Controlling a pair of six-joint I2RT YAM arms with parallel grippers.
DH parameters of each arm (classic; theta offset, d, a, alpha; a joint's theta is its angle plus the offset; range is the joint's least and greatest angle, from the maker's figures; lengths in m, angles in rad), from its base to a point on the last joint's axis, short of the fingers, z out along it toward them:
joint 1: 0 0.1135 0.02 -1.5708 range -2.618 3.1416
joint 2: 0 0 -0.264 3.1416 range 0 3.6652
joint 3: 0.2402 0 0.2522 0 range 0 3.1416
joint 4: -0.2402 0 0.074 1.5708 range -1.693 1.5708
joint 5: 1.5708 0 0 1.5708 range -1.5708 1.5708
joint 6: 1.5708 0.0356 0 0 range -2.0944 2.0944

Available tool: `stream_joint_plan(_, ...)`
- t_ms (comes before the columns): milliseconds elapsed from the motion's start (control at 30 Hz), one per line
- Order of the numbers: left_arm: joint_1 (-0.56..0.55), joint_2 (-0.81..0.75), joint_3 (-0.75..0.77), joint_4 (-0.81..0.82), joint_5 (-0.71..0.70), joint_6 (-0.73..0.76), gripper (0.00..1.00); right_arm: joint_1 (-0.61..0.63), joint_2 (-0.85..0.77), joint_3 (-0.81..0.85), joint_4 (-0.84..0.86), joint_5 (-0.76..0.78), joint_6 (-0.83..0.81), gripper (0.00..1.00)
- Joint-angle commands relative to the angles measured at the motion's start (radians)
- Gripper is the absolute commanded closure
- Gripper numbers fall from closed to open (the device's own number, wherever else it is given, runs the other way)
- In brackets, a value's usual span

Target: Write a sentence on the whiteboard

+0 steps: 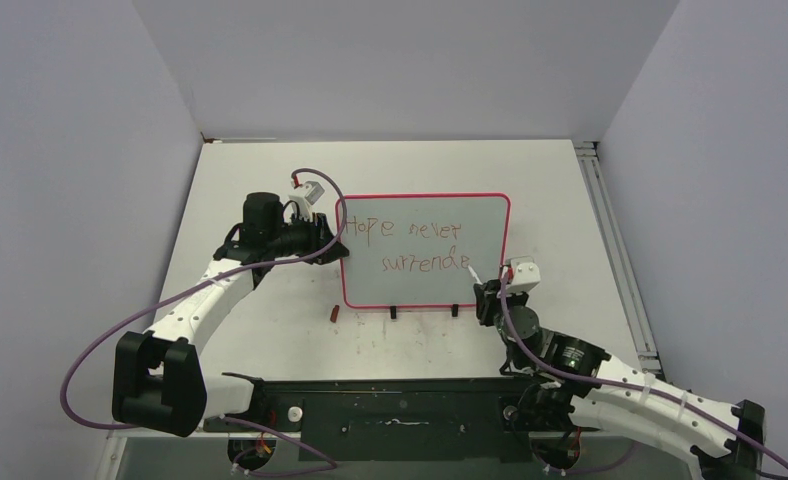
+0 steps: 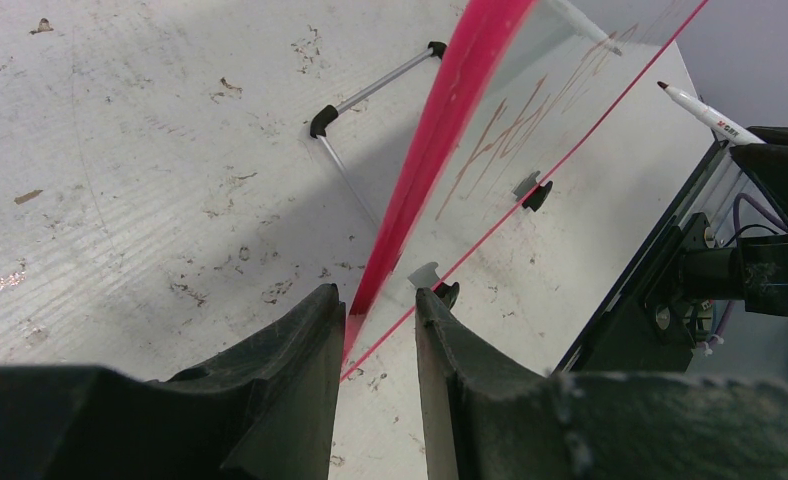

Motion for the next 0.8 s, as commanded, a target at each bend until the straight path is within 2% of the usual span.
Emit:
stream_joint_plan(0,-0.005,-0.027,0.011,0.02,0.014,0.005,0.7,0.026,-0.014,0.048,0.072,0.089,-0.059,0.95)
stream_joint_plan(267,-0.006,-0.027,0.01,0.02,0.015,0.005,0.7,0.026,0.058,0.066,0.175,0.121,-0.143,0.95)
stream_joint_plan(767,-0.006,-0.027,0.011,0.02,0.016,0.005,0.7,0.003,0.092,0.054,0.201,0.096,-0.152,0.95)
